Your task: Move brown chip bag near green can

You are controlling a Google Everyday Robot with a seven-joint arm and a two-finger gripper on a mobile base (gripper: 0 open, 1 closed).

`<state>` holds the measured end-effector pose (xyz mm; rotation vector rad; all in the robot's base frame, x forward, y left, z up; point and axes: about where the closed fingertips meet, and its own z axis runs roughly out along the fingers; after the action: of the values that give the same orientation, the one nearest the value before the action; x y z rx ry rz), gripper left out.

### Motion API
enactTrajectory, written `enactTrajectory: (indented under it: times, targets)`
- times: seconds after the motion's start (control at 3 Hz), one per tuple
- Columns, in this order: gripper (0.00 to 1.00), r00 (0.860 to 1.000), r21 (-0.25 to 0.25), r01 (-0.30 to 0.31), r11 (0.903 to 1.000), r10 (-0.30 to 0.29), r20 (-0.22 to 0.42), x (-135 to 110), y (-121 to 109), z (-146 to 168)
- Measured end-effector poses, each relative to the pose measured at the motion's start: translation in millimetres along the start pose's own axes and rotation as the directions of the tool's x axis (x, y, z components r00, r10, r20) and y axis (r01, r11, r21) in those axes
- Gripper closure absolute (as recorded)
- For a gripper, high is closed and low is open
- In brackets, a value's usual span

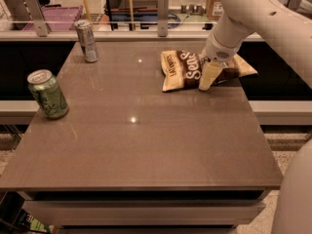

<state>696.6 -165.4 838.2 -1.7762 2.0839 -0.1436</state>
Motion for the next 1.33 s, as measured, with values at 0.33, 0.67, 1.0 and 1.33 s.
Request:
enactTrajectory:
  times: [0.33,0.67,1.0,1.33]
  targets:
    - [0.49,1.0,-0.004,0.001,1.0,-0.001,-0.001,-0.4,0.8,2.5]
    - [0.72,1.0,-0.005,0.001,1.0,-0.001,-0.001,-0.8,0.5,1.7]
    - [0.95,1.0,-0.005,0.001,1.0,-0.001,-0.001,-1.0,0.2,0.9]
    - [1.0,1.0,-0.005,0.001,1.0,-0.001,-0.001,-1.7,-0.8,-2.0]
